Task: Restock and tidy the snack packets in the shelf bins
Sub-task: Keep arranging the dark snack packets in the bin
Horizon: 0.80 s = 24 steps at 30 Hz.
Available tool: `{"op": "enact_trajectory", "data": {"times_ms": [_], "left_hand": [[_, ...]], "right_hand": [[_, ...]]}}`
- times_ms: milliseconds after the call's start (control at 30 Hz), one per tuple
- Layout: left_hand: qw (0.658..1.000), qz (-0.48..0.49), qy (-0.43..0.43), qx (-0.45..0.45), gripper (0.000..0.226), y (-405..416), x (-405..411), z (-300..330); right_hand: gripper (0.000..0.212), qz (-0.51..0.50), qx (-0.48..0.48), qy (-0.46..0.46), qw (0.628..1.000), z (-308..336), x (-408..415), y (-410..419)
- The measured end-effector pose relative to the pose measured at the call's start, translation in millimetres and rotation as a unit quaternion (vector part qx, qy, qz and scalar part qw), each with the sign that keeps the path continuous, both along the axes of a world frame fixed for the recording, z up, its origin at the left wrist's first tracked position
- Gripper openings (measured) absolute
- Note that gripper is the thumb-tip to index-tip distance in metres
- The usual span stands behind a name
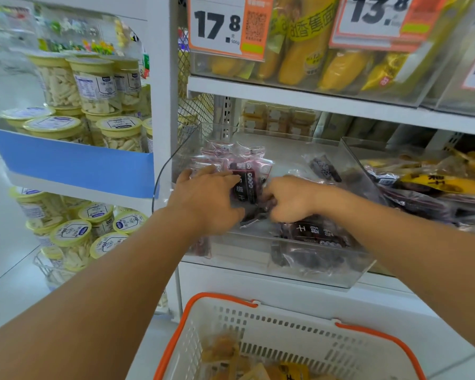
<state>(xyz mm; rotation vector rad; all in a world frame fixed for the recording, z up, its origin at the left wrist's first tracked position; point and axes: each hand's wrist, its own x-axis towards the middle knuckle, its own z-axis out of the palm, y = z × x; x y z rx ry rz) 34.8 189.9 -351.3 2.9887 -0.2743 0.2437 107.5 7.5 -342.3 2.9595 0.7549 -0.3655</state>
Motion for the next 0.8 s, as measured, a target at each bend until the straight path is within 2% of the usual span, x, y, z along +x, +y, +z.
{"op": "enact_trajectory", "data": {"times_ms": [100, 167, 233, 400, 500, 567, 633, 700, 733, 800], "left_hand": [[1.0, -0.001, -0.002, -0.006, 0.072, 0.2, -0.7, 0.2], [1.0, -0.002, 0.001, -0.007, 0.073, 1.0, -0.9, 0.8], [1.0, 0.004, -0.001, -0.007, 0.073, 1.1, -1.0, 0.3], [0.996, 0.034, -0.058, -0.064, 0.063, -1.4, -1.7, -2.6], [0.99, 0.032, -0.077, -0.116, 0.078, -2.4, -3.3, -3.0], [0.994, 0.013, -0.079, -0.08, 0.065, -2.5, -2.6, -4.4], [0.996, 0.01, -0.076, -0.051, 0.047, -1.4, -1.1, -4.8], [0.997, 0.014, -0.068, -0.044, 0.043, -0.6, -0.4, -5.0], [0.997, 0.013, -0.068, -0.039, 0.044, -0.7, -0.3, -5.1], [0.997, 0.009, -0.066, -0.034, 0.048, -1.5, -0.3, -5.2]], "right_hand": [[0.008, 0.004, 0.087, -0.013, 0.996, 11.8, -2.1, -7.8], [0.015, -0.01, 0.203, -0.035, 0.979, 16.8, -4.2, -13.8], [0.009, -0.004, 0.287, -0.072, 0.955, 15.3, -5.5, -10.4], [0.007, 0.045, 0.303, -0.156, 0.939, 5.2, -5.1, 13.1], [0.011, 0.05, 0.322, -0.226, 0.918, 3.2, -6.0, 11.9], [0.024, 0.054, 0.333, -0.25, 0.907, 0.1, -9.4, 10.1], [0.056, 0.011, 0.357, -0.235, 0.904, -3.0, -10.9, 9.6], [0.098, -0.078, 0.386, -0.165, 0.904, -2.8, -7.5, 7.7], [0.113, -0.124, 0.396, -0.109, 0.903, -2.5, -5.0, 6.5], [0.125, -0.187, 0.388, -0.007, 0.903, -6.5, 1.0, 2.9]]}}
